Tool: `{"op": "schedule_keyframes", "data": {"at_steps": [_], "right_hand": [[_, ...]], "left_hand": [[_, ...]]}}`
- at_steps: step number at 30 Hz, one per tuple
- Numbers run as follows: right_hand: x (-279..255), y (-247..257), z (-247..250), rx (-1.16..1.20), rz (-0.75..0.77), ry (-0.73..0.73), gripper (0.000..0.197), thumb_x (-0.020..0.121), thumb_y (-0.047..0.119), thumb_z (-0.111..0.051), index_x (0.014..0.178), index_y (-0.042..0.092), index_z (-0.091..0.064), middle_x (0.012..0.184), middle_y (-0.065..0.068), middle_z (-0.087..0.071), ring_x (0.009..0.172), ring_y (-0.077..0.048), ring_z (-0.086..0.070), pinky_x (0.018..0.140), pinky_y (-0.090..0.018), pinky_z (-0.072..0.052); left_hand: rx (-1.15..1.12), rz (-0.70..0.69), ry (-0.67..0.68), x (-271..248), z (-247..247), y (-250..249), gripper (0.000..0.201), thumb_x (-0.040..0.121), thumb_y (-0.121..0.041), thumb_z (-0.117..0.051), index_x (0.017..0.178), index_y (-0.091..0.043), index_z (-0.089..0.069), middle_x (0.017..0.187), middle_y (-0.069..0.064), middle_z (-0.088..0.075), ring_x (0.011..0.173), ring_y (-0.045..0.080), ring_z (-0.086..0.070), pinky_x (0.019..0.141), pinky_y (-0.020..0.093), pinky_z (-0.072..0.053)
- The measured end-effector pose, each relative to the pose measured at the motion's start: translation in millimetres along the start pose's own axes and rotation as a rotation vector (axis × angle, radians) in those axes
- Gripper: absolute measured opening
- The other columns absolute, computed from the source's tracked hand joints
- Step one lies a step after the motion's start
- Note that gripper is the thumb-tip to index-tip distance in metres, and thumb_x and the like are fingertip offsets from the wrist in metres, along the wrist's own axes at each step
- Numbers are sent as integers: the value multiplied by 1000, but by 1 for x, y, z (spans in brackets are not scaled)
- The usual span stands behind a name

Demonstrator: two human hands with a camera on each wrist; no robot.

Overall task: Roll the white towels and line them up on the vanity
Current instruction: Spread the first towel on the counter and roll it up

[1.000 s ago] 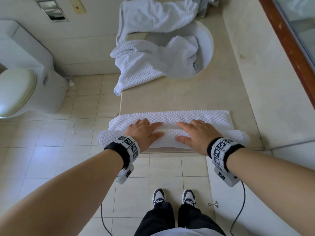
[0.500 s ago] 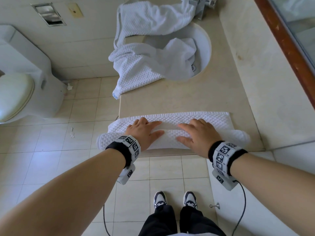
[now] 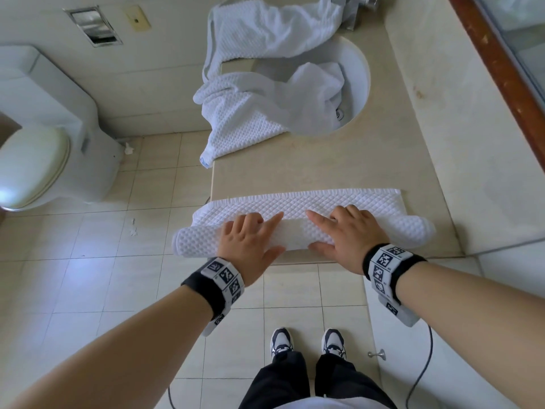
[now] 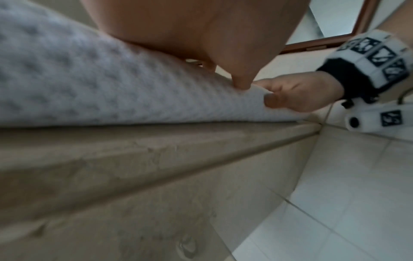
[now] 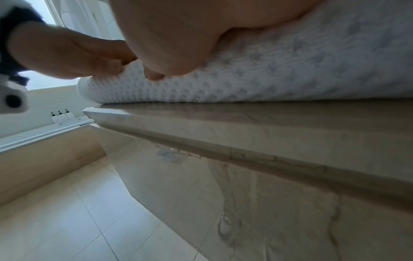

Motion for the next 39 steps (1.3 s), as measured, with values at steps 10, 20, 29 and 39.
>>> {"op": "schedule_keyframes", "data": {"at_steps": [10,20,29,39], "right_hand": [[5,-1,-4,13,-6,3,79,85,82,-23,152,41,-21,109,5,-48,99,-19,-44,87,-37,-41],[23,-9,8,115,-14,136,85,81,87,-25,154,43,-17,119,0,-53,111,-22,-50,93,-37,-40],[18,-7,7,278,66,306,80,81,88,-26,152,50,-19,144,-3,-52,127,-25,-52,102,-40,-42],[45,-19,11,138,48,164,91,77,92,-14,154,44,-10,113,2,-41,95,-13,-37,92,-38,-42]], "left_hand": [[143,-28,24,10,-4,1,75,83,-69,-39,151,-37,-28,112,-1,-53,101,27,-52,92,44,-42],[37,9,140,31,6,10,71,90,-69,-40,152,-39,-20,122,-2,-51,114,25,-50,98,42,-41],[-153,-9,386,28,5,11,63,93,-70,-33,148,-42,-26,128,-2,-58,116,25,-57,99,42,-45],[16,5,172,40,4,19,80,81,-82,-7,150,-46,-25,121,-2,-44,113,20,-43,97,38,-38]]}}
Point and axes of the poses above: each hand's wrist, its own x-axis towards the middle knuckle, its own z-axis out of the back of the hand, y = z × x, the point moved 3 cm from there along x, towards the middle knuckle
